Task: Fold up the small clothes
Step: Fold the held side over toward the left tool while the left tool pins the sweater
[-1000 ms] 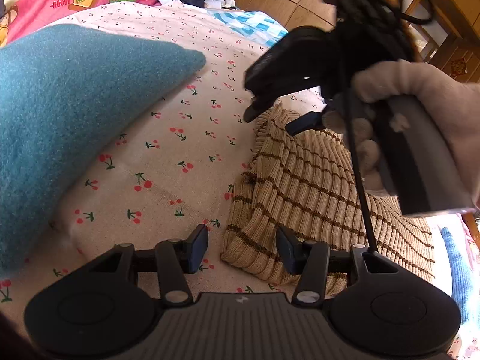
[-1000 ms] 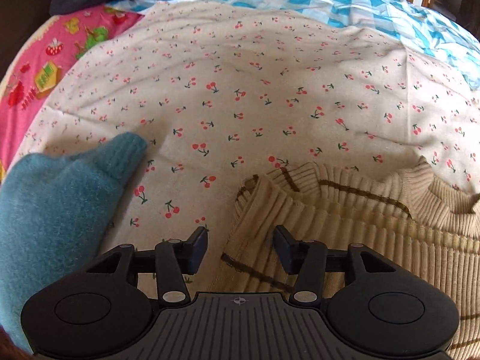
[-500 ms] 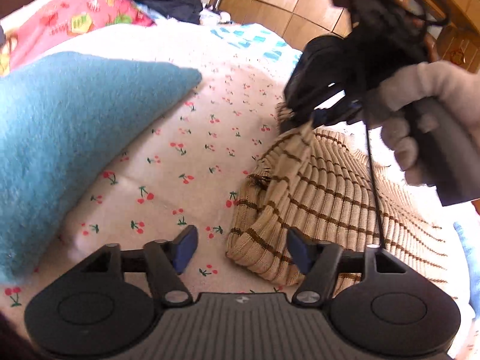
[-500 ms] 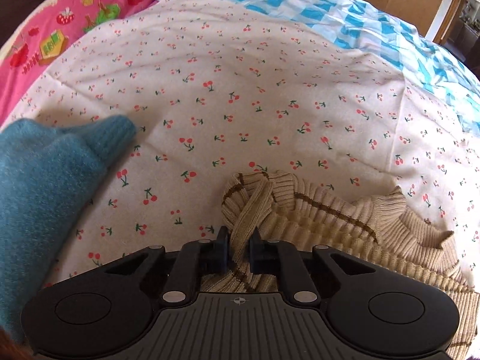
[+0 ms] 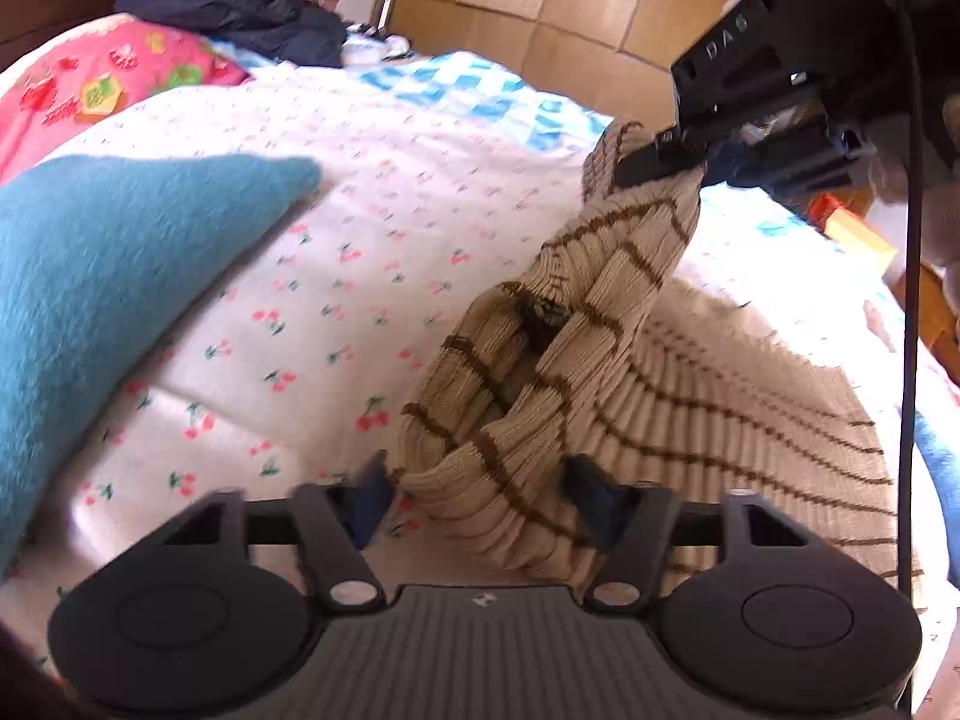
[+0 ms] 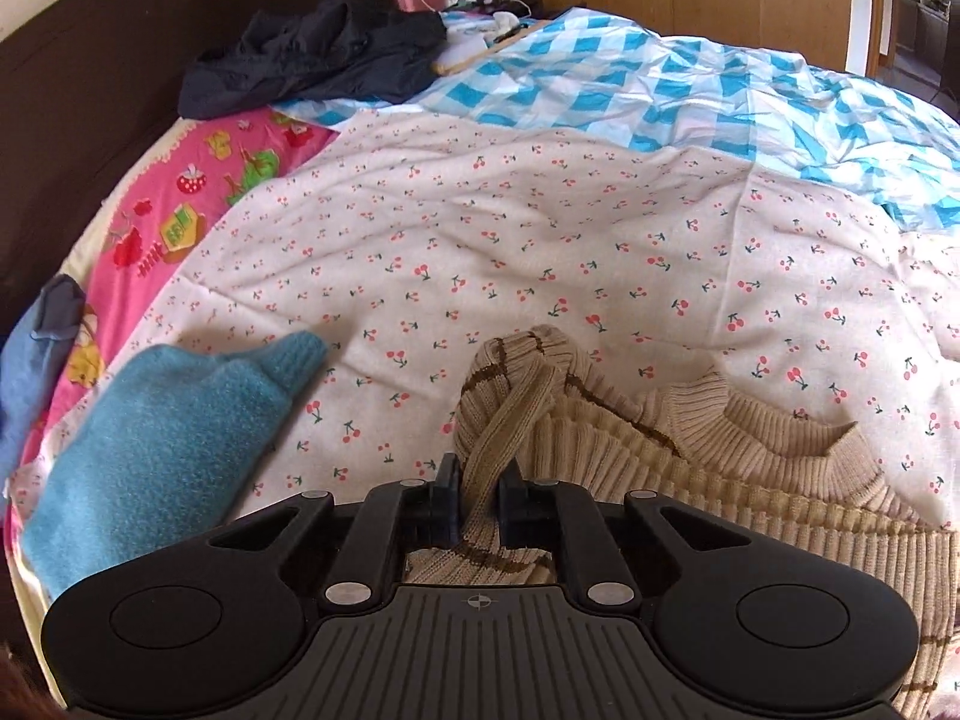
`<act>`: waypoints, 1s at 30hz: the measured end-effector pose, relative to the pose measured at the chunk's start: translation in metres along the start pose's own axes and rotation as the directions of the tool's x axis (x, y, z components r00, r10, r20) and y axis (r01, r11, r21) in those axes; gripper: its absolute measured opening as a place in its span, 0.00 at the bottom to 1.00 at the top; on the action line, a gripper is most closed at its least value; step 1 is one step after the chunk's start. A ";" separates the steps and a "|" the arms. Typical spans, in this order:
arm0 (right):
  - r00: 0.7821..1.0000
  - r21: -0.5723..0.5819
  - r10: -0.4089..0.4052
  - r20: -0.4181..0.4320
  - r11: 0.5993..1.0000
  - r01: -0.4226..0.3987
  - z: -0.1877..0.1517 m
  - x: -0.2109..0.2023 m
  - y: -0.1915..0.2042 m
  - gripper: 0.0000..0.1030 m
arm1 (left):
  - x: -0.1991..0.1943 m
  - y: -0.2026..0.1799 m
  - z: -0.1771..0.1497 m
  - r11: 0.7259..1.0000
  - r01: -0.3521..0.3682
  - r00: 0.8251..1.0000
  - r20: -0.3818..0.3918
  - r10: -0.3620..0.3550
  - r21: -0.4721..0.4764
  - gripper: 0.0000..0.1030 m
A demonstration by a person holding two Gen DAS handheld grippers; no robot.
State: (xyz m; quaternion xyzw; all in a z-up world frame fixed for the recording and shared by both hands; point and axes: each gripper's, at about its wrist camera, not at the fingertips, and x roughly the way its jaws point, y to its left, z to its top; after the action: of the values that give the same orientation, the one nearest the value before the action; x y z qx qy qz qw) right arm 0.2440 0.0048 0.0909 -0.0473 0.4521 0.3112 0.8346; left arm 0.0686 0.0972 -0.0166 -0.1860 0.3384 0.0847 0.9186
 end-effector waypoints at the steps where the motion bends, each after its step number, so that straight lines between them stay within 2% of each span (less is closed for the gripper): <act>1: 1.000 0.015 0.008 0.009 1.000 -0.008 -0.001 -0.006 -0.006 0.10 | -0.003 -0.005 0.002 1.000 0.015 1.000 0.003 -0.015 0.004 0.37; 2: 1.000 0.031 0.015 0.018 0.999 -0.016 -0.002 -0.013 -0.014 0.10 | -0.006 -0.011 0.003 0.999 0.032 0.999 0.010 -0.032 0.012 0.28; 3: 0.999 0.048 0.023 0.030 0.999 -0.024 -0.004 -0.021 -0.022 0.10 | -0.011 -0.019 0.004 0.998 0.052 0.998 0.021 -0.053 0.032 0.24; 5: 0.998 0.076 0.029 0.054 0.997 -0.033 -0.007 -0.038 -0.040 0.10 | -0.021 -0.042 0.006 0.991 0.087 0.995 0.042 -0.091 0.102 0.21; 10: 0.993 0.144 0.010 0.114 0.989 -0.027 -0.021 -0.079 -0.095 0.10 | -0.038 -0.106 0.007 0.938 0.234 0.967 0.044 -0.253 0.258 0.20; 14: 0.993 0.222 -0.025 0.120 0.975 -0.002 -0.038 -0.094 -0.153 0.10 | -0.029 -0.158 -0.003 0.885 0.308 0.946 -0.014 -0.324 0.348 0.20; 18: 0.995 0.280 -0.071 0.064 0.959 0.051 -0.060 -0.081 -0.201 0.10 | -0.004 -0.206 -0.023 0.842 0.334 0.941 -0.103 -0.322 0.423 0.20; 21: 0.996 0.311 -0.084 0.028 0.948 0.071 -0.078 -0.066 -0.226 0.11 | 0.011 -0.227 -0.035 0.824 0.330 0.944 -0.152 -0.293 0.460 0.20; 27: 0.997 0.341 -0.067 0.032 0.939 0.053 -0.095 -0.054 -0.247 0.11 | 0.019 -0.245 -0.043 0.810 0.308 0.951 -0.162 -0.263 0.499 0.20; 30: 0.997 0.341 -0.060 0.039 0.939 0.043 -0.094 -0.053 -0.251 0.11 | 0.017 -0.252 -0.050 0.796 0.304 0.953 -0.162 -0.258 0.523 0.24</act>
State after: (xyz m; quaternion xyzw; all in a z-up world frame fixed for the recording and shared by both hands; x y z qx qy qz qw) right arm 0.2957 -0.2553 0.0260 0.0932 0.4770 0.2075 0.8490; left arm 0.1229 -0.1538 0.0085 0.0297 0.3547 -0.1594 0.9208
